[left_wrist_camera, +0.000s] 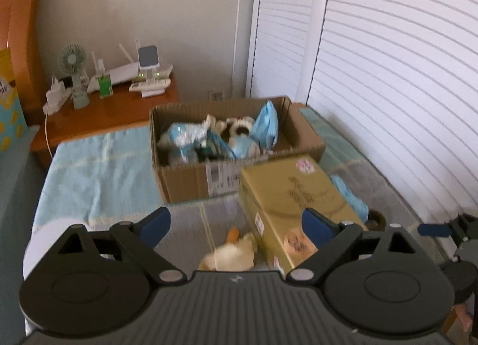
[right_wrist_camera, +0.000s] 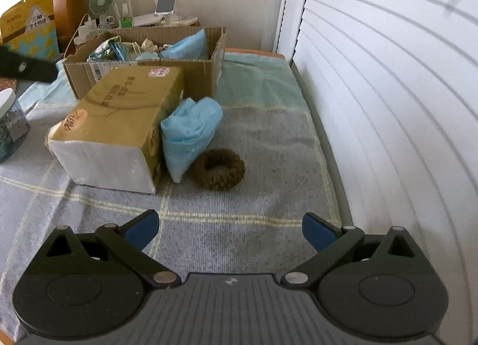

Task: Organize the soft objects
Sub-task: 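Move the left tool to the beige cloth and close on it, then grasp the brown fuzzy hair tie with the right tool while the left tool lifts the beige cloth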

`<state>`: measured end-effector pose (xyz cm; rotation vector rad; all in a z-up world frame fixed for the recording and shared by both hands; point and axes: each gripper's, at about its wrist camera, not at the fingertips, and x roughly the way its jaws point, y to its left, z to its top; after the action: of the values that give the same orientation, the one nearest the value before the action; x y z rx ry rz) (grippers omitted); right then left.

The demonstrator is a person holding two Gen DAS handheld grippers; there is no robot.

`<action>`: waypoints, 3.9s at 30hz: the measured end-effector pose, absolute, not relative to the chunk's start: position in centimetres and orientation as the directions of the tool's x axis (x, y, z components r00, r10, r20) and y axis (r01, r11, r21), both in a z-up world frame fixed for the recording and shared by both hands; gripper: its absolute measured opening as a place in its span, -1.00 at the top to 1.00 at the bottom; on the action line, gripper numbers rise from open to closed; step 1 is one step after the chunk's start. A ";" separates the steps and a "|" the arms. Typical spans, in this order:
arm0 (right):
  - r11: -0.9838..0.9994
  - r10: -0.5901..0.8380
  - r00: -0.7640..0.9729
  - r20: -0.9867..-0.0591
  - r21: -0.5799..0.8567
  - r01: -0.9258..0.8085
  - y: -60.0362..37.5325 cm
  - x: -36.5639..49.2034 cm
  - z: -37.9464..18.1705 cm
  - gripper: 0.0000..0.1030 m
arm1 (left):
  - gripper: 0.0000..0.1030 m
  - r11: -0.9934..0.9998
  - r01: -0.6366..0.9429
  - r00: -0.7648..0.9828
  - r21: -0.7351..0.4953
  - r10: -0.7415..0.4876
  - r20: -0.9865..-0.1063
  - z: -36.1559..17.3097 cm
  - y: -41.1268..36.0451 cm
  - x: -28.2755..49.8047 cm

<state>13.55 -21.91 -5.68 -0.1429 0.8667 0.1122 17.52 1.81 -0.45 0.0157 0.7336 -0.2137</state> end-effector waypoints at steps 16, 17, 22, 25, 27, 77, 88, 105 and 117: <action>0.990 0.052 0.616 -0.786 -0.042 -0.137 -22.5 14.0 -7.1 -1.00 | -0.92 0.959 0.284 0.650 -0.018 -0.206 -0.732 -5.1 2.8 16.7; 0.990 0.050 0.616 -0.786 -0.044 -0.136 -22.4 14.0 -7.1 -1.00 | -0.91 0.954 0.299 0.647 -0.003 -0.204 -0.735 -5.2 2.7 16.8; 0.992 0.042 0.625 -0.780 -0.043 -0.121 -22.3 13.9 -7.2 -1.00 | -0.64 0.936 0.350 0.627 0.043 -0.200 -0.753 -6.2 2.2 17.4; 0.992 0.040 0.628 -0.777 -0.045 -0.119 -22.3 13.8 -7.2 -1.00 | -0.41 0.923 0.378 0.629 0.076 -0.196 -0.752 -6.6 2.0 17.6; 0.992 0.041 0.628 -0.777 -0.045 -0.120 -22.3 13.7 -7.2 -1.00 | -0.39 0.913 0.396 0.635 0.098 -0.195 -0.747 -6.7 1.8 17.7; 0.976 0.129 0.679 -0.723 -0.030 -0.217 -21.9 12.2 -7.7 -1.00 | 0.29 0.888 0.452 0.523 -0.080 -0.337 -0.783 -6.5 2.9 13.6; 0.970 0.039 0.732 -0.681 -0.150 -0.192 -21.1 12.6 -6.8 -1.00 | 0.28 0.890 0.447 0.525 -0.088 -0.341 -0.780 -6.7 3.0 13.6; 0.959 0.031 0.739 -0.673 -0.189 -0.213 -19.6 15.3 -6.4 -0.12 | 0.28 0.892 0.441 0.521 -0.100 -0.345 -0.781 -6.8 3.3 13.9; 0.964 0.006 0.735 -0.678 -0.193 -0.185 -19.7 14.6 -5.9 0.14 | 0.01 0.894 0.441 0.531 -0.077 -0.329 -0.781 -6.8 3.0 13.9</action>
<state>14.56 -19.70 -5.86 -0.2561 0.7391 0.1064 13.92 2.98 -6.80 0.1349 0.9004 -0.4609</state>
